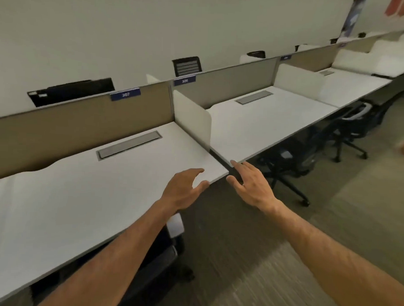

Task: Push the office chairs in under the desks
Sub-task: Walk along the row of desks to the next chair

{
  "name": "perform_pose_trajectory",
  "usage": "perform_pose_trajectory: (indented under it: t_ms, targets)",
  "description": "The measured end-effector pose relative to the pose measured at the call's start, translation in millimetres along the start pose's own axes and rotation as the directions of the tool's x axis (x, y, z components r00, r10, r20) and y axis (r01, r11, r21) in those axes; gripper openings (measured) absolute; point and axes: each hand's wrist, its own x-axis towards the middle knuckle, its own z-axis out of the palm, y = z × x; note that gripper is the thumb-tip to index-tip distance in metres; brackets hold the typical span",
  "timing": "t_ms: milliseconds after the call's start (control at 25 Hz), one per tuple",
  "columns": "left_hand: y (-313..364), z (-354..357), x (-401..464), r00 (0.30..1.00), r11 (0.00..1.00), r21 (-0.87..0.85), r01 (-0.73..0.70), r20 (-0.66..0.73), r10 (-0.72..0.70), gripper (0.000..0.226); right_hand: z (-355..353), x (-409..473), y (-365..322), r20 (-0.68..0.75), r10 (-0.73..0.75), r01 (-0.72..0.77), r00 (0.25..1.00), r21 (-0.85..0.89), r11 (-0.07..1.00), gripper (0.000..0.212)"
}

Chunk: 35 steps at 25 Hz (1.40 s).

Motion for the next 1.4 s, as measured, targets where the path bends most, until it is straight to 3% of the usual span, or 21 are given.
perform_pose_trajectory:
  t_ms: [160,200,360,400,560,800,960,1200,1400]
  targets:
    - [128.7,54.7,73.3,0.976,0.976,-0.044,-0.214,0.035,0.216,0.063,-98.5,-32.1,103.2,-0.180,0.135,-0.138,0.974,0.001,0.990,0.074]
    - [133.2,55.8,77.6,0.973,0.971,-0.073,-0.228,0.020,0.230,0.066,-106.7,-32.2,105.3,-0.190,0.120,-0.119,0.974,0.018,0.993,0.071]
    - [256.0,133.5,114.2,0.889,0.896,-0.128,-0.426,0.128,0.441,0.068,-176.5,-102.1,209.7,-0.306,0.297,-0.299,0.904,0.044,0.953,0.064]
    - [259.2,138.6,114.7,0.880,0.888,-0.129,-0.442,0.126,0.457,0.066,-179.4,-107.3,214.5,-0.296,0.317,-0.311,0.901,0.067,0.948,0.065]
    - [367.3,212.1,137.3,0.759,0.800,-0.171,-0.575,0.252,0.600,0.063,-223.3,-182.7,297.9,-0.345,0.543,-0.519,0.766,0.167,0.838,0.073]
    - [460.7,286.5,164.1,0.656,0.721,-0.251,-0.645,0.301,0.692,0.061,-247.9,-235.0,383.3,-0.371,0.656,-0.638,0.657,0.190,0.746,0.078]
    - [516.6,355.5,229.4,0.584,0.684,-0.280,-0.674,0.364,0.725,0.063,-265.2,-224.7,482.3,-0.381,0.706,-0.693,0.596,0.200,0.693,0.078]
    - [583.3,430.9,342.4,0.566,0.693,-0.300,-0.655,0.413,0.714,0.071,-291.2,-176.2,607.9,-0.352,0.732,-0.727,0.584,0.175,0.664,0.083]
    - [669.7,493.4,427.7,0.500,0.641,-0.361,-0.678,0.413,0.761,0.067,-334.3,-151.1,713.1,-0.337,0.758,-0.757,0.559,0.165,0.632,0.082]
